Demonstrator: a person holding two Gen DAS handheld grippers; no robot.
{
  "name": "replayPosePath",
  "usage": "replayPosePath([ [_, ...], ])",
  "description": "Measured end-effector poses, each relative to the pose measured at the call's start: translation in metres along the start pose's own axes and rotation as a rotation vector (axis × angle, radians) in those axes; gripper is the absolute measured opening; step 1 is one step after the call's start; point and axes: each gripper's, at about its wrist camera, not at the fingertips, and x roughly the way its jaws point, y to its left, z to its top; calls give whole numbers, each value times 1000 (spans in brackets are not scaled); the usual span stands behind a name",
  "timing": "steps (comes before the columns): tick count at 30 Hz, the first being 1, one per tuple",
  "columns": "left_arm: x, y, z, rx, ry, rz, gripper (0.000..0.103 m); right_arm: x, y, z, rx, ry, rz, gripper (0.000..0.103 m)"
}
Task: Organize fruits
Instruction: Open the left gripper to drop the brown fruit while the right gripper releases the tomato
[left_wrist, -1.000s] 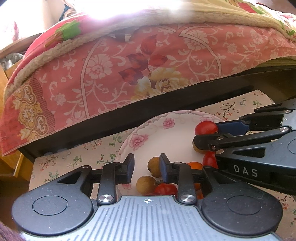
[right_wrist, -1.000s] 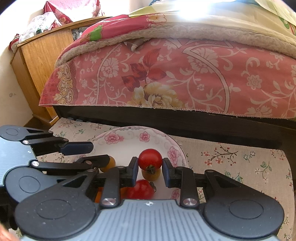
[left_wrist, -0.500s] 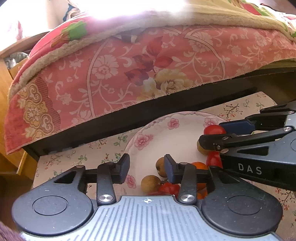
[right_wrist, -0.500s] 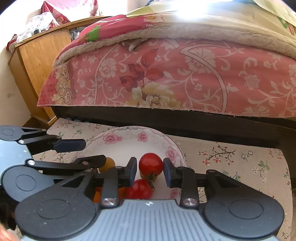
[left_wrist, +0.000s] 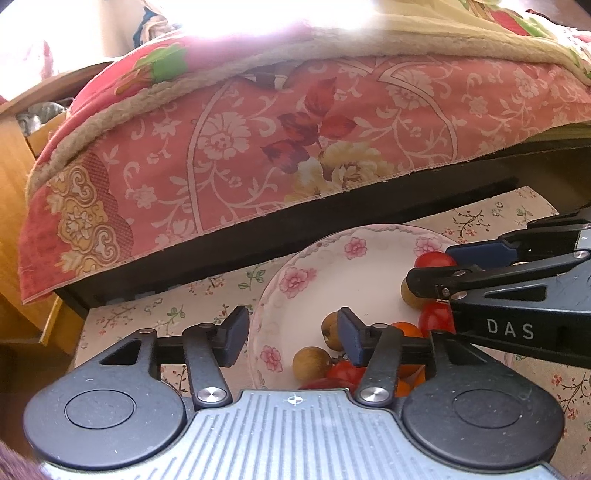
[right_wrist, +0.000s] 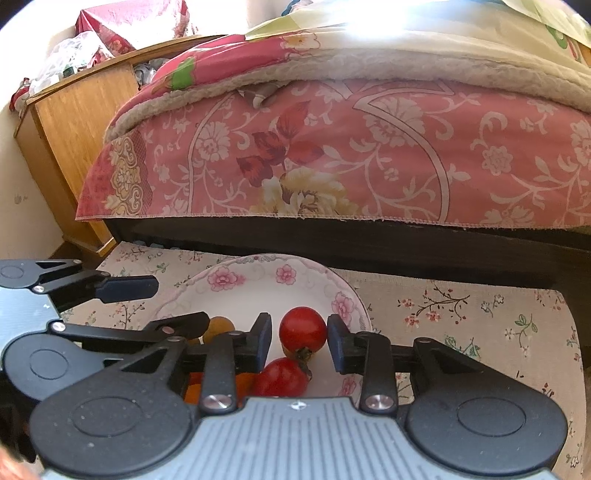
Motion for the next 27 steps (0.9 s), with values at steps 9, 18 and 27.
replayPosePath([
  [9, -1, 0, 0, -9, -7, 1, 67, 1, -8, 1, 59, 12, 30, 37],
  [18, -10, -5, 1, -1, -22, -7, 71, -10, -6, 3, 83, 7, 48, 45],
  [27, -20, -1, 1, -28, -36, -1, 76, -20, -5, 5, 89, 6, 32, 45],
])
